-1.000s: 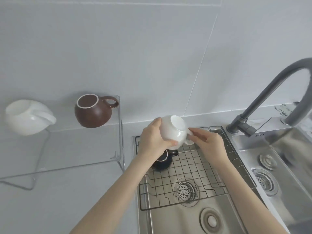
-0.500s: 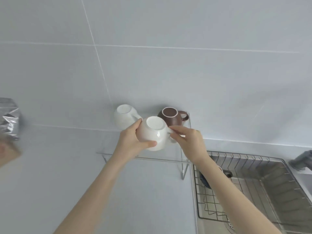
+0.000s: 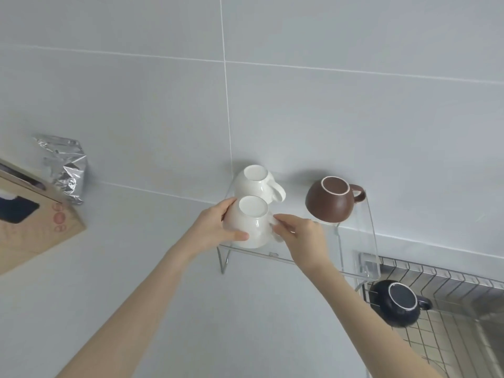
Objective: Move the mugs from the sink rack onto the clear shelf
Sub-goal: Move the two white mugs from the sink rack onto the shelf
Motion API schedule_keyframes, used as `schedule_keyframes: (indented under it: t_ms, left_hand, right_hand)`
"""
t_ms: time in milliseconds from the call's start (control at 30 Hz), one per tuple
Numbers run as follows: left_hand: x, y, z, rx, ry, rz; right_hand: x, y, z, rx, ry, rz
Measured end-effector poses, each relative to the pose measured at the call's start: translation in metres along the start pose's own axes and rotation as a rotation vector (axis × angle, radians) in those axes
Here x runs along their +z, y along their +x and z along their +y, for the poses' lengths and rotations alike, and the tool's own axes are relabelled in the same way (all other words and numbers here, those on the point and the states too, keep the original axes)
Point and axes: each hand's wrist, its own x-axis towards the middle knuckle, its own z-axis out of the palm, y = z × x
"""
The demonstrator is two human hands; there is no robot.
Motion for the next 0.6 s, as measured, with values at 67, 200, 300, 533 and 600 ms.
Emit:
schedule_keyframes:
  t_ms: [67,200,300,533,600]
  left_hand:
    - [-0.003,0.004,-0.007,0.002,-0.01,-0.04]
    - [-0.007,0.005,-0.011,0.011,-0.02,-0.042]
    - [-0.009,0.006,-0.013,0.003,0.004,-0.05]
    - [-0.009,0.007,-0.012,-0.036,0.056,-0.109]
    - [-0.009,0.006,-0.01,-0.053,0.097,-0.12]
  right_hand:
    - [0.006,-0.001,-0.001,0.021,0.002,-0.001]
    - [0.009,-0.003,-0.006,0.01,-0.018,0.015]
    - [0.013,-0.003,-0.009,-0.019,-0.083,0.029]
    - [0.014,-0.004,-0.008,-0.036,-0.125,0.037]
    - [0.011,-0.005,-0.008,-0.026,-0.122,0.003]
